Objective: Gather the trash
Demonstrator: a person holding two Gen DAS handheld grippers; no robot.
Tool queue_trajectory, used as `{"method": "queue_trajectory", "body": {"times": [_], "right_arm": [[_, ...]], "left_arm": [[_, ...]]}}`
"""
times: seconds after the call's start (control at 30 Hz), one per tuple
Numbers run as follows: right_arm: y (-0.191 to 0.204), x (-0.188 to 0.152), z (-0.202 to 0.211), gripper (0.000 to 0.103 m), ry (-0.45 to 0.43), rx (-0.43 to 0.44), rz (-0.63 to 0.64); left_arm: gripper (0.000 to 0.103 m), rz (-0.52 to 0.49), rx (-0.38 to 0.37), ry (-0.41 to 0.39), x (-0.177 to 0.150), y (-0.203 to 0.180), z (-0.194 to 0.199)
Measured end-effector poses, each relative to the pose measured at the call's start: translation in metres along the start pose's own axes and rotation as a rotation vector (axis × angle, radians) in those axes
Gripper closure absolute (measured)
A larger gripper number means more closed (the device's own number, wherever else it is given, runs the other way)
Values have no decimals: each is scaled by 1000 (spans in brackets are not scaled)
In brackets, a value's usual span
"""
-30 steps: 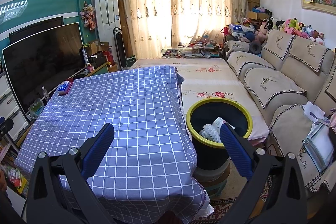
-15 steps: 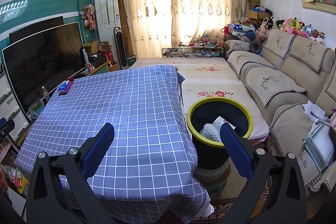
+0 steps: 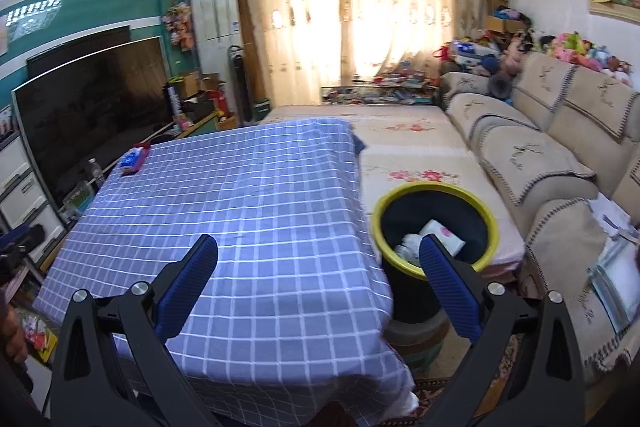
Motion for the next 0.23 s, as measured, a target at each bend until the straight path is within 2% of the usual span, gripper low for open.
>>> {"method": "queue_trajectory", "body": {"times": [0.1, 0.23], "right_arm": [[9, 16, -28, 7, 24, 23, 34], [28, 41, -95, 7, 84, 59, 75]], "left_arm": [[5, -26, 40, 43, 10, 7, -33], [5, -38, 90, 79, 29, 23, -90]]}}
Point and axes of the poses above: each gripper's, at about its wrist camera, not at the fingertips, and z roughly against the way its jaws point, y to its left, x to its top, the point moved 10 cm from there along -z, roughly the way its jaws point, and after that the axes turned 15 degrees about z, right-handed, at the moved point
